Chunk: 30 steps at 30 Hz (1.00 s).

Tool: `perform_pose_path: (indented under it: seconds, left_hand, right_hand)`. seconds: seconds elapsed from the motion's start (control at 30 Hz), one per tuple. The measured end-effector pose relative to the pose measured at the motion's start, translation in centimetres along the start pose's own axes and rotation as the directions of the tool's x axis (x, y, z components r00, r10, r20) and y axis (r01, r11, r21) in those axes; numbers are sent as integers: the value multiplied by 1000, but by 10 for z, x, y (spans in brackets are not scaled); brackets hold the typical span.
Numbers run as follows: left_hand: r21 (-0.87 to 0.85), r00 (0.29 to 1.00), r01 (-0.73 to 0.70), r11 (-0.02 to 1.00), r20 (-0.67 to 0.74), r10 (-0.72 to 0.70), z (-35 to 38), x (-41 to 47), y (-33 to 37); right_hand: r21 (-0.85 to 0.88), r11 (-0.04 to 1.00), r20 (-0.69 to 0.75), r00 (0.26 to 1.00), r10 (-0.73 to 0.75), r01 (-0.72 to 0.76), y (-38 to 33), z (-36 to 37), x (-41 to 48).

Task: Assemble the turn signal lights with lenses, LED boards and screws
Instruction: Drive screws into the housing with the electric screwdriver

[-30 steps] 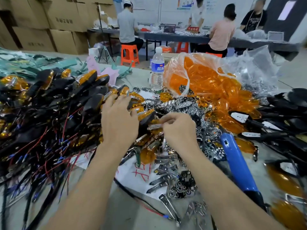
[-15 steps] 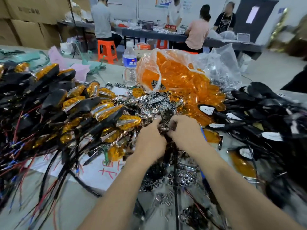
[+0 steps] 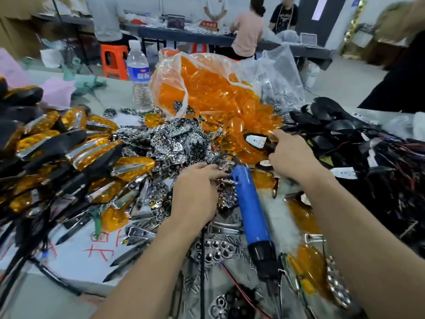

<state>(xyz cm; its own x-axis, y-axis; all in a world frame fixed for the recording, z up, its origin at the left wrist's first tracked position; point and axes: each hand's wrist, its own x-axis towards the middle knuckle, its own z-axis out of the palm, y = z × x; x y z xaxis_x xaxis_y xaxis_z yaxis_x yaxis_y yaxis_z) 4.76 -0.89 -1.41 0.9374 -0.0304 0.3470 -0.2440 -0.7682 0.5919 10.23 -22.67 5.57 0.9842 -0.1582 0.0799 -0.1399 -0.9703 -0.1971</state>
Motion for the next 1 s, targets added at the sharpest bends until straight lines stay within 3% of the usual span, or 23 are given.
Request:
perform_pose_path:
  seconds: [0.07, 0.13, 0.3, 0.37, 0.5, 0.6, 0.67, 0.77, 0.87, 1.0]
  left_hand:
    - [23, 997, -37, 999, 63, 35, -1, -1, 1]
    - [-55, 993, -28, 998, 114, 34, -4, -4, 3]
    - [-358, 997, 66, 931, -14, -76, -11, -9, 9]
    - [-553, 987, 120, 824, -22, -159, -16, -8, 14]
    - [-863, 942, 225, 453, 73, -327, -25, -6, 20]
    - [-872, 901, 331, 361, 178, -396, -33, -5, 19]
    - [-861, 873, 401, 314, 255, -415, -36, -6, 15]
    - [-819, 840, 480, 316, 325, -434, -38, -9, 9]
    - [-833, 846, 477, 279, 350, -402, -34, -11, 6]
    - [-773, 911, 382, 506, 223, -347, -25, -14, 8]
  right_hand:
    - [-141, 990, 9, 1000, 8, -7, 6, 14, 11]
    - [-205, 979, -91, 995, -33, 14, 6, 21, 14]
    - [69, 990, -225, 968, -108, 126, -28, 8, -9]
    - [139, 965, -212, 959, -190, 222, -51, -4, -35]
    - [312, 918, -95, 969, -227, 246, -90, -11, -91]
    - [345, 916, -7, 977, -215, 204, -101, -2, -117]
    - [463, 877, 73, 981, -180, 126, -100, 2, -127]
    - [612, 791, 217, 958, -188, 16, -94, 10, -135]
    - [554, 829, 112, 981, -160, 72, -85, 20, -131]
    - [717, 697, -59, 998, 27, 23, -76, 32, -121]
